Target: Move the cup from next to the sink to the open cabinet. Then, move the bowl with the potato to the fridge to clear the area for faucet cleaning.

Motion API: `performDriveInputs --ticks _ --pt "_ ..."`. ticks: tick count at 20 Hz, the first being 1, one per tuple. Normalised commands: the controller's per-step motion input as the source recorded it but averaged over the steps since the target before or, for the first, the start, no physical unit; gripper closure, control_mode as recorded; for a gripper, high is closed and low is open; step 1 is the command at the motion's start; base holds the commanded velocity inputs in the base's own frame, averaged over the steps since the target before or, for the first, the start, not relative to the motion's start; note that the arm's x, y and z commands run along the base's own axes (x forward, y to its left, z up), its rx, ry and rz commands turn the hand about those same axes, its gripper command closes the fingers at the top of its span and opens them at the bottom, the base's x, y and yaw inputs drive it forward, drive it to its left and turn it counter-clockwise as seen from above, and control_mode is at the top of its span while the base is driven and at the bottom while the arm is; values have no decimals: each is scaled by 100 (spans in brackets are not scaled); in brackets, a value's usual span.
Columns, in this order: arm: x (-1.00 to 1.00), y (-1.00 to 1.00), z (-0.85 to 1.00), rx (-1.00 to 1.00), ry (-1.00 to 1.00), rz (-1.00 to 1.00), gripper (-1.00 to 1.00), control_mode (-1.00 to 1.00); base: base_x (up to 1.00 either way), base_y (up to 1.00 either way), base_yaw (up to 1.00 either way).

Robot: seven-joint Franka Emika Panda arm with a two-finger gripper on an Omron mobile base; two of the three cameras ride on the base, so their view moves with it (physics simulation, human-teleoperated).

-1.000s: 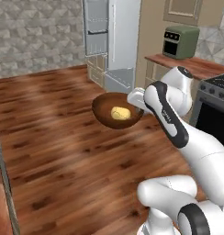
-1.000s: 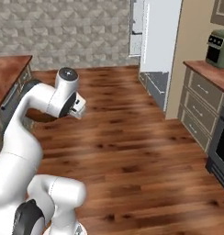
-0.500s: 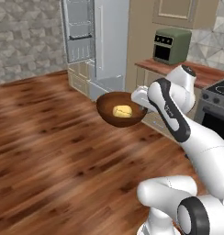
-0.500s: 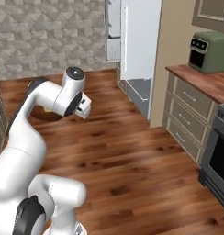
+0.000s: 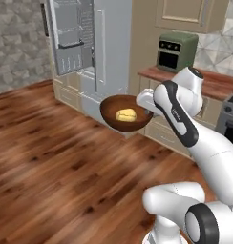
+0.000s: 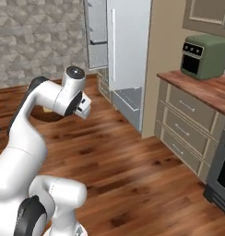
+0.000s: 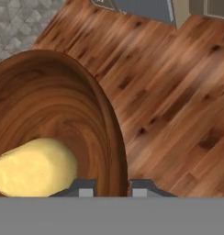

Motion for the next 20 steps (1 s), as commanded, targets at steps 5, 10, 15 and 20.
performDriveInputs --ticks 5,10,15,20 --pt "0 0 0 0 0 0 100 100 100 94 -33" --pt "0 0 0 0 0 0 100 100 100 100 -34" --pt "0 0 0 0 0 0 100 100 100 100 -30" --pt "0 0 0 0 0 0 100 100 100 100 -30"
